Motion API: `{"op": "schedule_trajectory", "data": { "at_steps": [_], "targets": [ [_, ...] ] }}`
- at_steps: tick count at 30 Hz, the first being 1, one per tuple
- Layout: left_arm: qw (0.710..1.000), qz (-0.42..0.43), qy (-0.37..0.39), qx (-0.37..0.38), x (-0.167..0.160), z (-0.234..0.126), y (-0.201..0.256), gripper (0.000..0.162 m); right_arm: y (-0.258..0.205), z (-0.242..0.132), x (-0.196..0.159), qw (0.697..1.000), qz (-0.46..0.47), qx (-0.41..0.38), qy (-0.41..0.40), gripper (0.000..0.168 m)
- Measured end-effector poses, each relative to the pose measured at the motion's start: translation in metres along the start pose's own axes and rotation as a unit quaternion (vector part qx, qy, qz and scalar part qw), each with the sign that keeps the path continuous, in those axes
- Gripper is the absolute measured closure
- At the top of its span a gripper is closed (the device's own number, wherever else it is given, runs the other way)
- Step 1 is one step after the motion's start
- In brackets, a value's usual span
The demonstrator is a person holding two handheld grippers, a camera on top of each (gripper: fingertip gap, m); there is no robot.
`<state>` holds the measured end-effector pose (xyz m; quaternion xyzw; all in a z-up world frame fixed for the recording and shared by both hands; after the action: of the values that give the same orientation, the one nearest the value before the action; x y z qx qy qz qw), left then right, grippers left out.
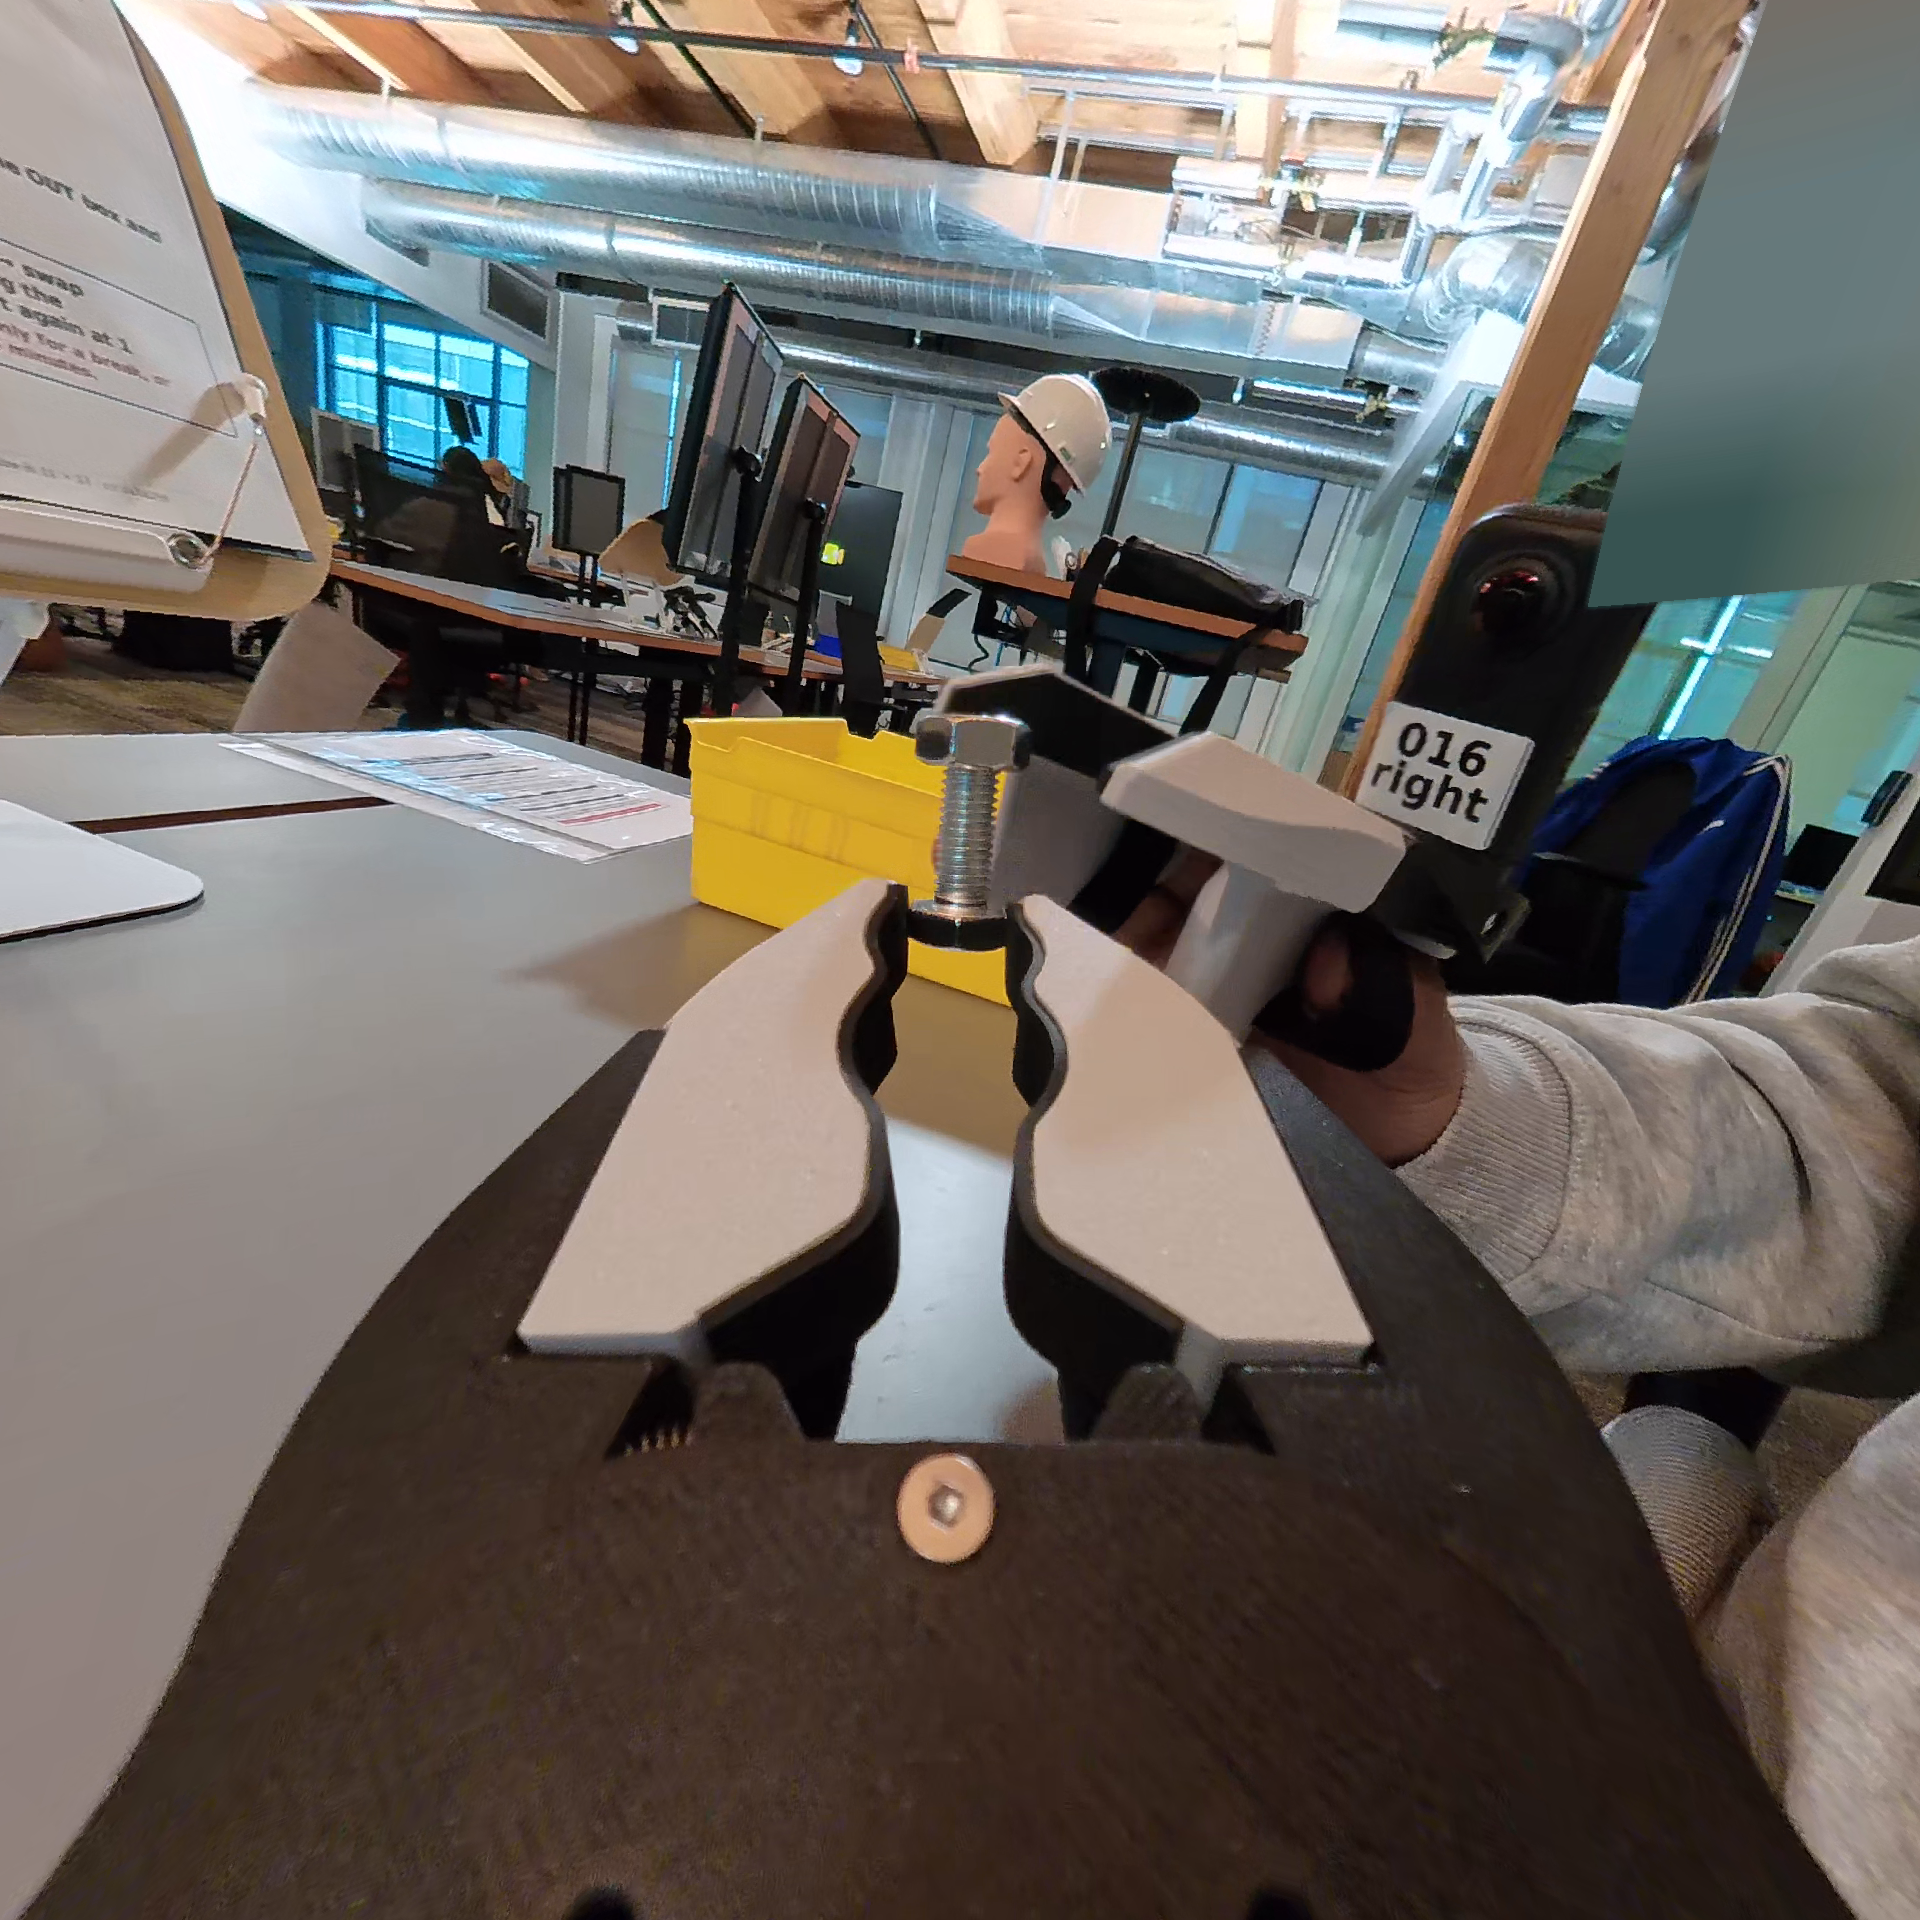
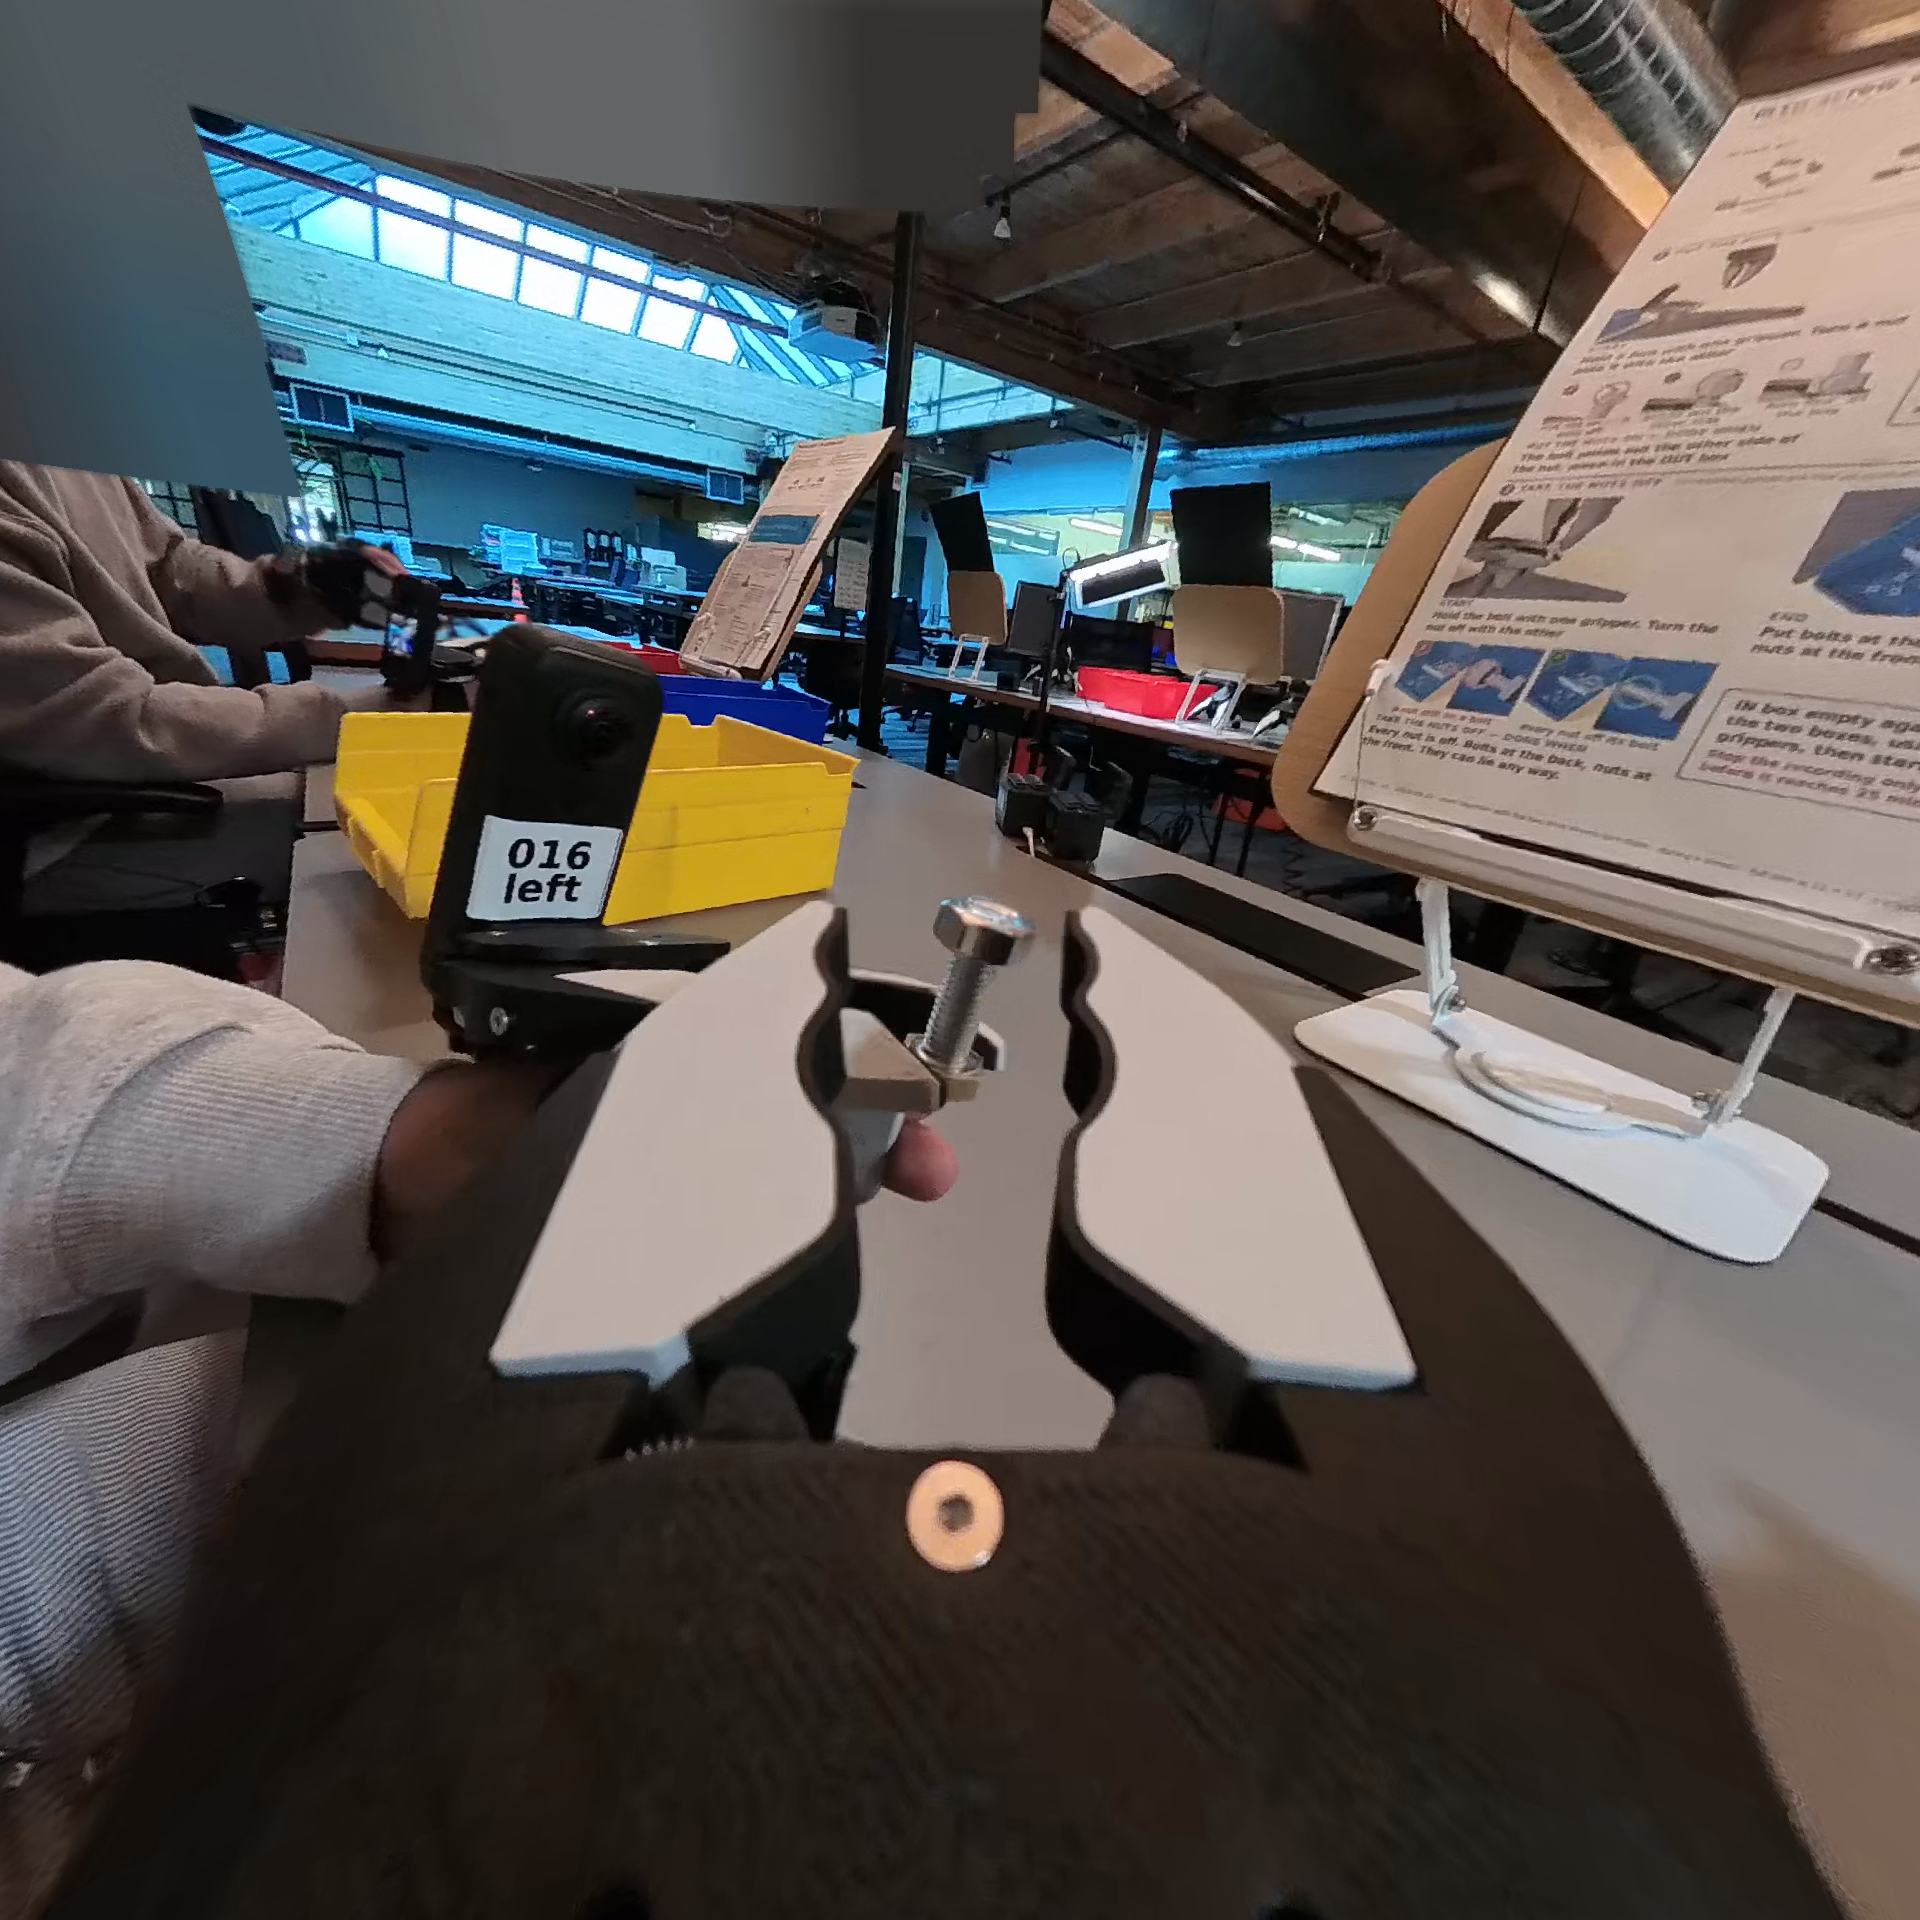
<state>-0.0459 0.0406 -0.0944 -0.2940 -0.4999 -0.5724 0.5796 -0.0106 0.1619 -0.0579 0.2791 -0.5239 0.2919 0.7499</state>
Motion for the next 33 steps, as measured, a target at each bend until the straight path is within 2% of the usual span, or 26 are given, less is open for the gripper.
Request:
{"op": "schedule_trajectory", "data": {
  "at_steps": [2, 5, 9, 11, 16, 19, 22, 23, 29, 33],
  "targets": [
    [1.000, 0.000, -0.001, -0.002, -0.0004, 0.0003, 0.0006, 0.143, -0.0008, 0.0018, -0.0028, 1.000, 0.011, 0.006, -0.010, 0.124],
    [1.000, 0.001, 0.000, 0.002, -0.0001, 0.0001, -0.0001, 0.143, -0.0039, 0.0017, -0.0014, 1.000, 0.002, 0.013, -0.009, 0.128],
    [1.000, -0.006, 0.005, 0.008, 0.0012, -0.0012, -0.0025, 0.143, -0.0022, -0.0026, 0.0034, 1.000, 0.017, 0.022, -0.009, 0.151],
    [1.000, -0.005, 0.005, 0.008, 0.0013, -0.0012, -0.0023, 0.143, -0.0001, -0.0034, 0.0043, 1.000, 0.018, 0.011, -0.007, 0.149],
    [1.000, -0.004, 0.002, 0.002, -0.0001, 0.0000, -0.0002, 0.143, -0.0001, 0.0004, -0.0003, 1.000, 0.020, 0.005, -0.010, 0.129],
    [1.000, -0.003, 0.002, 0.004, 0.0000, -0.0003, -0.0008, 0.143, -0.0042, 0.0018, -0.0008, 1.000, 0.011, 0.013, -0.014, 0.129],
    [1.000, -0.006, 0.006, 0.013, 0.0013, -0.0015, -0.0035, 0.143, -0.0054, -0.0009, 0.0024, 1.000, 0.005, 0.025, -0.008, 0.149],
    [1.000, -0.008, 0.007, 0.013, 0.0014, -0.0017, -0.0039, 0.143, -0.0047, -0.0013, 0.0029, 1.000, 0.007, 0.023, -0.008, 0.150],
    [1.000, -0.003, 0.002, 0.006, 0.0000, -0.0003, -0.0010, 0.143, -0.0013, 0.0010, 0.0000, 1.000, 0.017, 0.004, -0.007, 0.128],
    [1.000, -0.002, 0.002, 0.007, 0.0001, -0.0005, -0.0013, 0.143, -0.0055, 0.0025, -0.0011, 1.000, 0.013, 0.016, -0.013, 0.128]
  ]
}}
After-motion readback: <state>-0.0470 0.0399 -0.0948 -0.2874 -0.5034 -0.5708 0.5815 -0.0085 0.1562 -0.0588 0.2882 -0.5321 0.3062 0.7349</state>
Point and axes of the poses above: each gripper's, where its closed fingertips meet, z out along the fingers, x out of its top, y = z × x across the jaws, the point moved 8 cm from there along -z, back along the fingers, and after that the axes turned 7 degrees about y, right-handed, at the moved point
